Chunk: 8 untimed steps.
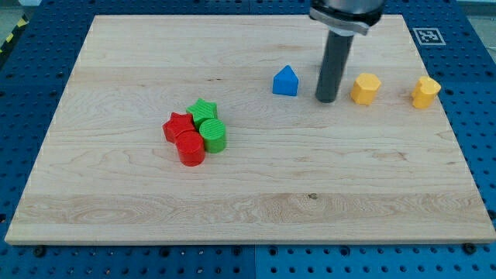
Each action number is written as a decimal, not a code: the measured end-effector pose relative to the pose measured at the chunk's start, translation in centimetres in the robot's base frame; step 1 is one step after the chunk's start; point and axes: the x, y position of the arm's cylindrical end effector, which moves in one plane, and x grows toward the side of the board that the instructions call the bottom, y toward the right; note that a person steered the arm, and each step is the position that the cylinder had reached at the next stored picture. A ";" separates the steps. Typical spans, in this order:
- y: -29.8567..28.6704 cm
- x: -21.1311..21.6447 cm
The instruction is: Slide the green star below the blue cube
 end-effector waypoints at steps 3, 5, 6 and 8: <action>5.0 0.1; -8.0 1.1; -16.1 1.1; -26.1 1.8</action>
